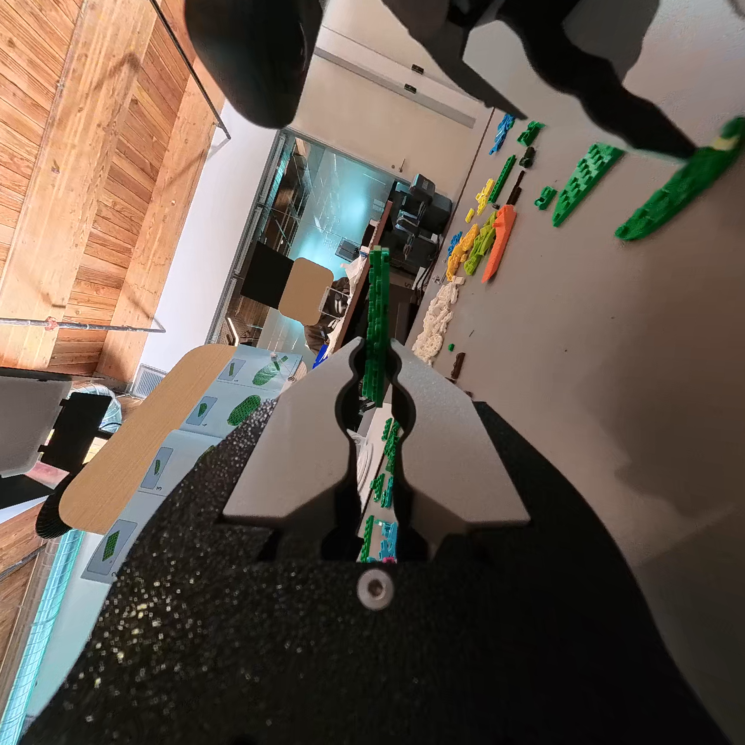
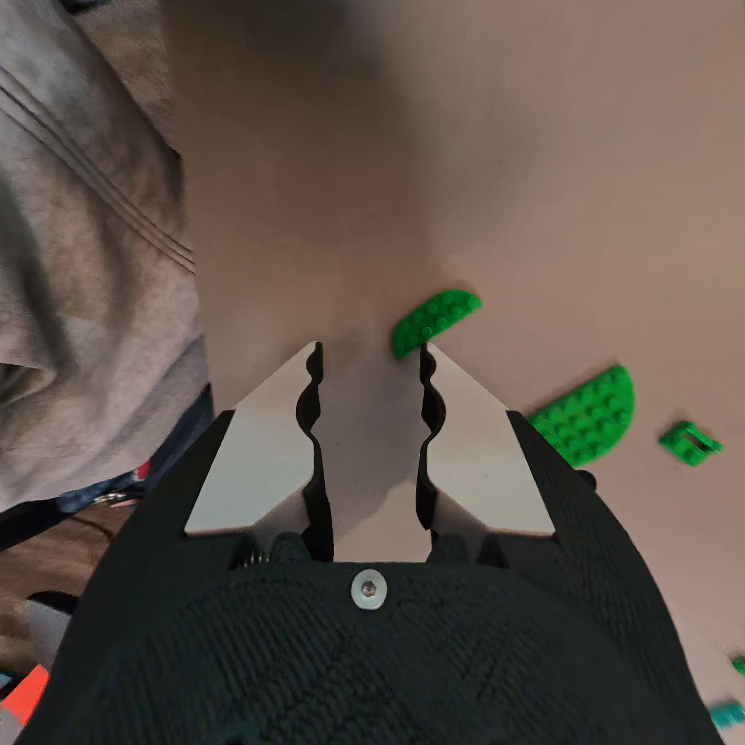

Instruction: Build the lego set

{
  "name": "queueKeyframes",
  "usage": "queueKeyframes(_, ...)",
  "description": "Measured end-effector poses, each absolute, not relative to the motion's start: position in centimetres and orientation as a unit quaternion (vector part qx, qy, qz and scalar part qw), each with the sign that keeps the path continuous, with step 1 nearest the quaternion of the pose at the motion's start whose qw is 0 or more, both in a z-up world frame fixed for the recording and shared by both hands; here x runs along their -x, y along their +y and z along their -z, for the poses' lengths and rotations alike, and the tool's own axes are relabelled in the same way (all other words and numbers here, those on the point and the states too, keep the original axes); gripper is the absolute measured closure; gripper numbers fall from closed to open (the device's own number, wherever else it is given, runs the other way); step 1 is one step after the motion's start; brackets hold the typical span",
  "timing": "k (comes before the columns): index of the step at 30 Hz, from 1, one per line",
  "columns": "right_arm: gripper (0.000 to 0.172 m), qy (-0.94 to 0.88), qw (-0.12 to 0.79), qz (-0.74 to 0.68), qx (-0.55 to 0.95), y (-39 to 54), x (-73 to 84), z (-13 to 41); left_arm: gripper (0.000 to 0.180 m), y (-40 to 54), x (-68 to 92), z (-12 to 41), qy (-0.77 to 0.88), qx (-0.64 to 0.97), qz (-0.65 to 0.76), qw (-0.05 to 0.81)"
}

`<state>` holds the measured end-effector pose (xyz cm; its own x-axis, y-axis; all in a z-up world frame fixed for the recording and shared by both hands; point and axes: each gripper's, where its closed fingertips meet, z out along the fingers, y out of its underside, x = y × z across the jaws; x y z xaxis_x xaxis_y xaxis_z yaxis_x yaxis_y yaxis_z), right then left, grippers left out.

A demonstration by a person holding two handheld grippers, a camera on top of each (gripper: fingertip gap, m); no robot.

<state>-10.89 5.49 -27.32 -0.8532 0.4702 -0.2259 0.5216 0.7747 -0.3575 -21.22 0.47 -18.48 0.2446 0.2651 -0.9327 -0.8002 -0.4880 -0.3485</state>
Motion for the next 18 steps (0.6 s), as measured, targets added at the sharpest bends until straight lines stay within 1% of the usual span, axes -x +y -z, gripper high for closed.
queueKeyframes(2, 0.119, 0.938, 0.070, 0.231, -0.250, 3.8, 10.5, 27.3, 0.175, 0.3, 21.5, 18.4, 0.202, 0.640, -0.581, 0.459)
queueKeyframes(4, 0.108, 0.934, 0.079, 0.256, -0.238, 2.1, 10.4, 27.0, 0.175, 0.0, 21.8, 18.2, 0.192, 0.641, -0.586, 0.457)
queueKeyframes(6, 0.107, 0.945, 0.039, 0.254, -0.203, 2.1, 11.3, 26.9, 0.175, -0.3, 22.1, 18.0, 0.184, 0.641, -0.588, 0.458)
queueKeyframes(8, 0.109, 0.961, -0.019, 0.237, -0.144, 3.0, 12.6, 26.8, 0.175, -0.4, 22.2, 17.9, 0.185, 0.639, -0.591, 0.457)
queueKeyframes(11, 0.119, 0.970, -0.055, 0.229, -0.065, 3.3, 13.4, 26.7, 0.175, -0.1, 21.5, 18.2, 0.210, 0.632, -0.588, 0.459)
queueKeyframes(14, 0.120, 0.978, -0.056, 0.201, -0.019, 3.7, 13.9, 27.2, 0.175, 0.0, 21.2, 18.3, 0.228, 0.626, -0.596, 0.448)
queueKeyframes(18, 0.125, 0.981, -0.038, 0.190, 0.012, 3.3, 14.6, 27.5, 0.175, 0.1, 21.0, 18.5, 0.238, 0.626, -0.594, 0.446)
